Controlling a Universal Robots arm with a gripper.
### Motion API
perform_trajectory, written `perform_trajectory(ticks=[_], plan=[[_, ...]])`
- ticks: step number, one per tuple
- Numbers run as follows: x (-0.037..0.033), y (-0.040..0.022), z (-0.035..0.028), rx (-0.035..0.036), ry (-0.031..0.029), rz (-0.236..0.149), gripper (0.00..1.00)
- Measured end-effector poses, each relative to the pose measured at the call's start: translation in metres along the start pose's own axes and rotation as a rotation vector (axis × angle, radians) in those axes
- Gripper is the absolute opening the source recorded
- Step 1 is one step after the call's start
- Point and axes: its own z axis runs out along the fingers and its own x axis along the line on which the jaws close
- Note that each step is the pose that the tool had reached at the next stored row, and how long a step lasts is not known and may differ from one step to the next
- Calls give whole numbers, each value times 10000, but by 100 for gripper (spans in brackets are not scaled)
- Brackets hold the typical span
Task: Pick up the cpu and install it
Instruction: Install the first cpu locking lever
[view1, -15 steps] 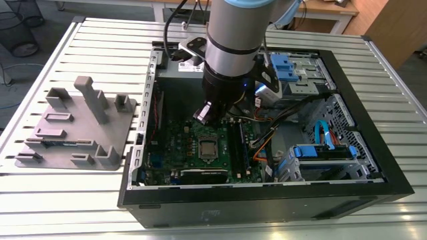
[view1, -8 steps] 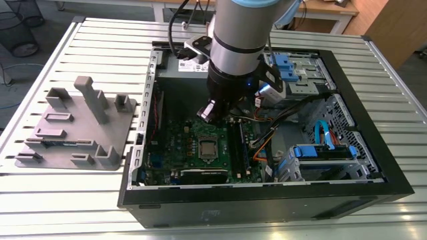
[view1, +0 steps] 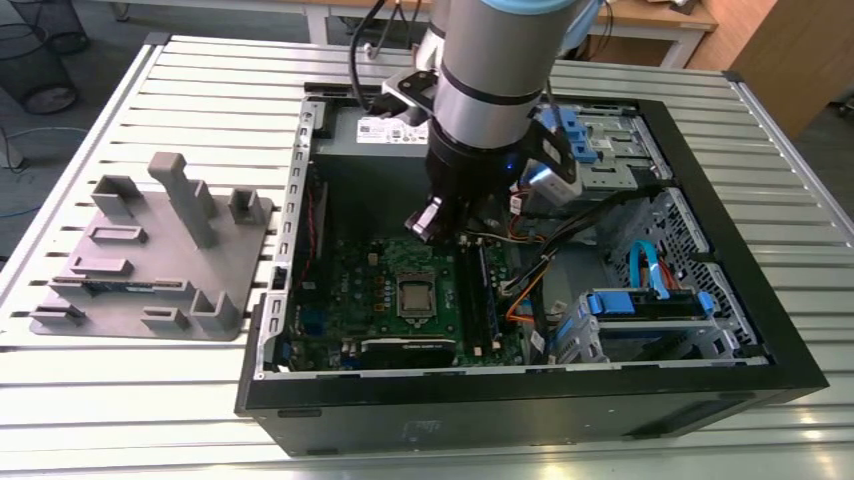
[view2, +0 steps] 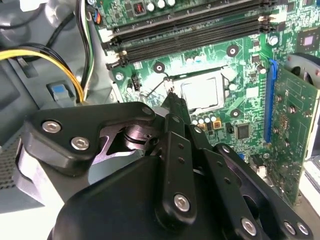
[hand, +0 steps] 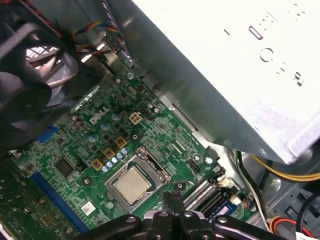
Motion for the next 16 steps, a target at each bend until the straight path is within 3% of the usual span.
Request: perform_trajectory(ticks=[8,16], plan=[[-117,33,12,-1,-4,63,11],[-217,18,20,-1,-5,102,11]])
